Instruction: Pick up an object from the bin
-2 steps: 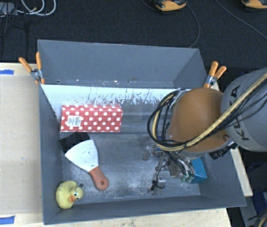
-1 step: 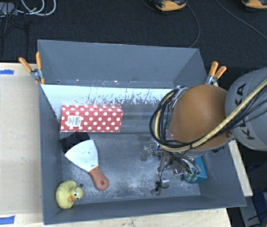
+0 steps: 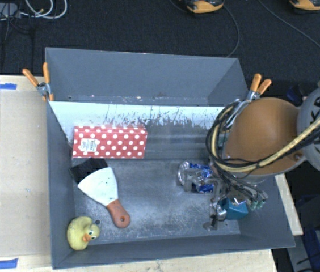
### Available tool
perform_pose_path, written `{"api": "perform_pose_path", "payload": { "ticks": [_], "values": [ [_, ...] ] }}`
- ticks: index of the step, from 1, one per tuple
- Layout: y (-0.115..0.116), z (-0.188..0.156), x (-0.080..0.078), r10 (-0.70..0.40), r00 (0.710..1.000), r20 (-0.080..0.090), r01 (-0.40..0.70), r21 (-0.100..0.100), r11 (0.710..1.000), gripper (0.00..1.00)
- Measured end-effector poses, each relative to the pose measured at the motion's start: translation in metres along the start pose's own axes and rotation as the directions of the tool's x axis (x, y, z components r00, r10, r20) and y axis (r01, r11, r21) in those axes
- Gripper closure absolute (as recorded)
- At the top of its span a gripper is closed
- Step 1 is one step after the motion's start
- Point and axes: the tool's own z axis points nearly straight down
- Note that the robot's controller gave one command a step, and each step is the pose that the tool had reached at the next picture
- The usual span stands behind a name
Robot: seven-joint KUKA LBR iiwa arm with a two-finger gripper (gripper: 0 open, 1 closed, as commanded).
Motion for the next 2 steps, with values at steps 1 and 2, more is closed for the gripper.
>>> {"api": "perform_pose_path", "payload": {
  "ticks": [1, 2],
  "values": [
    [-0.040, -0.047, -0.006, 0.263, 0.965, -0.008, -0.263, 0.001, 0.965, 0.00],
    [-0.049, -0.072, -0.012, 0.327, 0.945, 0.005, -0.327, 0.002, 0.945, 0.00]
  ]
}}
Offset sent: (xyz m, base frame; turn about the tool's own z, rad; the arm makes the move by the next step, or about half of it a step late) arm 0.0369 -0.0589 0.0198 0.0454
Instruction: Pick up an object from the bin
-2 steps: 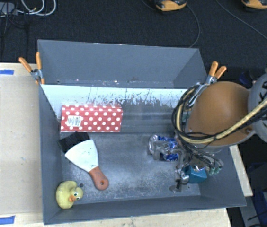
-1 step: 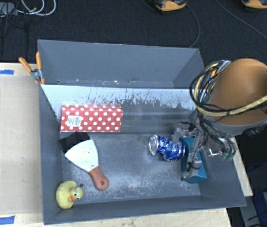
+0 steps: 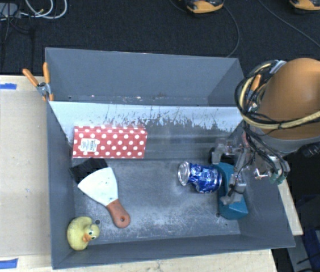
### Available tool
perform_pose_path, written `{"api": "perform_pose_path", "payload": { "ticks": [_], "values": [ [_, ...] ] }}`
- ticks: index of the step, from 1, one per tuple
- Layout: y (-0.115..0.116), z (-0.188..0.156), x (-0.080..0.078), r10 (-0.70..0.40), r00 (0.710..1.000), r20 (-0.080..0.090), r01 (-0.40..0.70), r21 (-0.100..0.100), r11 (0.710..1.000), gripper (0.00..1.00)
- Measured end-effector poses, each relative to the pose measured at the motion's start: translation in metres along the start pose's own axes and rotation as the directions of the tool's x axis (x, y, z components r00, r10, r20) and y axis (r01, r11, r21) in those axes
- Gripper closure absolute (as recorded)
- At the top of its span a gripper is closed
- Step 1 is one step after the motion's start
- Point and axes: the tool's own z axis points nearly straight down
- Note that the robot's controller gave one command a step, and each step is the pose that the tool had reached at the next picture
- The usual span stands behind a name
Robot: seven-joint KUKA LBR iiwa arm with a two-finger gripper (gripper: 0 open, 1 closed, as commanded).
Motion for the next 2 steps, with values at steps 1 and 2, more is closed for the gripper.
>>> {"api": "perform_pose_path", "payload": {
  "ticks": [1, 2],
  "values": [
    [0.019, 0.069, -0.035, -0.088, 0.996, -0.010, 0.088, -0.002, 0.996, 0.00],
    [0.009, 0.087, -0.028, 0.029, 1.000, -0.007, -0.029, -0.002, 1.000, 0.00]
  ]
}}
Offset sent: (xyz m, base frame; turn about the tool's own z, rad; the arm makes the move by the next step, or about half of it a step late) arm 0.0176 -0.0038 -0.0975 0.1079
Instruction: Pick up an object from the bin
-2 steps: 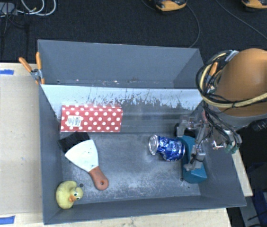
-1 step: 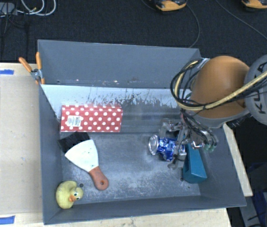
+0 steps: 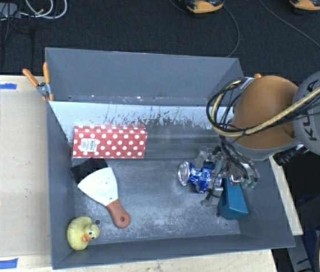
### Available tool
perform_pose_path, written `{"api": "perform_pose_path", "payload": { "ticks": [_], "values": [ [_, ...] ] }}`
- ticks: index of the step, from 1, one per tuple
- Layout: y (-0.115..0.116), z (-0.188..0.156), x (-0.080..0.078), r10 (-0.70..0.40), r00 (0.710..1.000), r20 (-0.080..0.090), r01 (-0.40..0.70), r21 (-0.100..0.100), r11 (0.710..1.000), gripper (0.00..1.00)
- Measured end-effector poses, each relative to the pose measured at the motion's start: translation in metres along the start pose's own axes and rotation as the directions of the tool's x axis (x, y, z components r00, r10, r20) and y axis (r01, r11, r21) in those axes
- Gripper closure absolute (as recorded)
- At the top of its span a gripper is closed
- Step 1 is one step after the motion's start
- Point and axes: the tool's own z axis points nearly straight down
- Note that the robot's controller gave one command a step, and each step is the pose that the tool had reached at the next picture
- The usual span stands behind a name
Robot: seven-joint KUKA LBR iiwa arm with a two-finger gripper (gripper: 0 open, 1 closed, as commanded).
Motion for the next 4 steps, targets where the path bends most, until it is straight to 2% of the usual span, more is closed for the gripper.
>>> {"api": "perform_pose_path", "payload": {
  "ticks": [1, 2, 3, 4],
  "values": [
    [-0.008, 0.025, -0.007, 0.000, 1.000, -0.002, 0.000, 0.001, 1.000, 0.00],
    [-0.017, 0.041, -0.015, -0.206, 0.979, -0.001, 0.206, -0.001, 0.979, 0.00],
    [-0.019, 0.077, -0.036, -0.137, 0.991, 0.008, 0.137, 0.001, 0.991, 0.00],
    [-0.029, 0.090, -0.055, -0.102, 0.995, 0.011, 0.102, 0.000, 0.995, 0.00]
  ]
}}
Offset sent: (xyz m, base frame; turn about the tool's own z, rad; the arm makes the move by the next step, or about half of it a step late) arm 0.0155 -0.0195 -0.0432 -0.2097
